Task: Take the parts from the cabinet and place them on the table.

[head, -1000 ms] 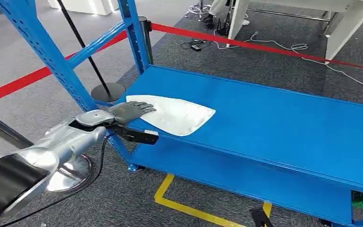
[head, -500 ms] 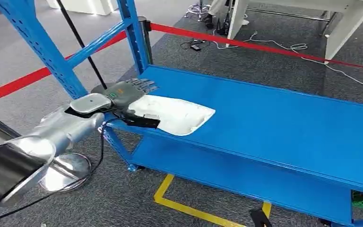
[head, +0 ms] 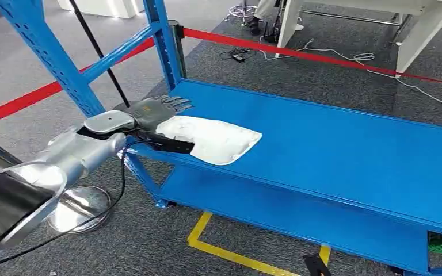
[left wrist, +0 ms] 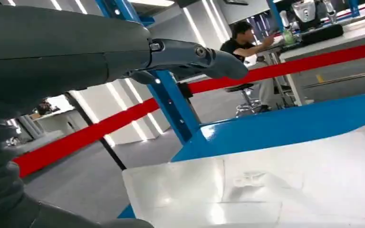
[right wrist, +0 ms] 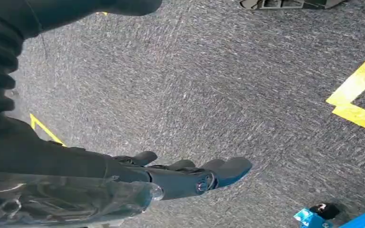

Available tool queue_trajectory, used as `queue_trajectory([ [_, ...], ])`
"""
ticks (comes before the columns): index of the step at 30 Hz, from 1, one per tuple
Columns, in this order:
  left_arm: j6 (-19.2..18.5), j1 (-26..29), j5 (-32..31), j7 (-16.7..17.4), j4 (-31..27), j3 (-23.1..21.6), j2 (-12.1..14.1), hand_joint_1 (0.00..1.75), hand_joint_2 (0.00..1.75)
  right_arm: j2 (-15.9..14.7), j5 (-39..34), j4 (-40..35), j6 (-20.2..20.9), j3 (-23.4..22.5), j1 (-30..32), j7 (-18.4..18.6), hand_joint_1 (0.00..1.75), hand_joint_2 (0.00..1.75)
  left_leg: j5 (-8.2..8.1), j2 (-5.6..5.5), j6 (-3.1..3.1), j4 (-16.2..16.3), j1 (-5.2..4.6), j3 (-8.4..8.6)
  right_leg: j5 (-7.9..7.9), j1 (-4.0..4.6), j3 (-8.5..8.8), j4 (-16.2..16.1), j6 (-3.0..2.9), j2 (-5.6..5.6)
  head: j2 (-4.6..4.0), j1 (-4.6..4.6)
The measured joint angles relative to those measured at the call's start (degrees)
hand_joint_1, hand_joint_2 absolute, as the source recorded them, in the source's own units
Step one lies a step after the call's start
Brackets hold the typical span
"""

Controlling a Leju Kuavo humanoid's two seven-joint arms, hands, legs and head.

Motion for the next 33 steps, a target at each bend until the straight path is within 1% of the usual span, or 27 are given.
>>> queue_trajectory([
  [8, -0.59, 0.95, -0.72, -0.39, 0.00, -0.04, -0.24, 0.00, 1.75, 0.02, 0.00, 0.00, -0.02, 0.00, -0.02, -0.35, 0.00, 1.75, 0.00, 0.00, 0.00, 0.00, 0.00, -0.01, 0.00, 0.00, 0.00, 0.00, 0.00, 0.00, 0.00, 0.00],
  [11, 0.39, 2.33, -1.73, -0.50, 0.00, -0.24, -0.46, 0.00, 1.75, 0.02, 0.04, 0.00, 0.00, 0.00, -0.06, -0.35, 0.00, 1.75, 0.00, 0.00, 0.00, 0.00, 0.00, -0.01, 0.00, 0.00, 0.00, 0.00, 0.00, 0.00, 0.00, -0.02],
  [13, 2.25, 3.63, -2.51, -0.48, 0.00, -0.37, -0.68, 0.00, 1.75, 0.02, 0.07, 0.00, 0.00, 0.00, -0.06, -0.33, 0.00, 1.75, 0.00, 0.00, 0.00, 0.00, 0.00, -0.01, 0.00, 0.00, 0.00, 0.00, 0.00, 0.00, 0.00, 0.02],
  [15, 2.91, 4.49, -2.89, -0.42, 0.00, -0.48, -0.81, 0.00, 1.75, 0.02, 0.09, 0.00, 0.00, 0.00, -0.07, -0.33, 0.00, 1.75, 0.00, 0.00, 0.00, 0.00, 0.00, -0.01, 0.00, 0.00, 0.00, 0.00, 0.00, -0.01, 0.00, 0.00],
  [27, 4.65, 7.80, -3.13, -0.15, 0.02, -1.29, -0.79, 0.00, 1.75, 0.02, 0.13, 0.00, -0.02, 0.00, -0.01, -0.13, 0.00, 1.75, 0.00, 0.00, 0.00, 0.00, 0.00, -0.01, 0.00, 0.00, 0.00, 0.00, 0.00, -0.01, 0.00, 0.00],
  [33, 5.22, 8.17, -3.60, 0.43, 0.02, -1.62, -0.61, 0.00, 1.75, 0.02, 0.13, 0.00, 0.00, 0.00, 0.01, -0.13, 0.00, 1.75, 0.00, 0.00, 0.00, 0.00, 0.00, -0.01, 0.00, 0.00, 0.00, 0.00, 0.00, -0.01, 0.00, 0.00],
])
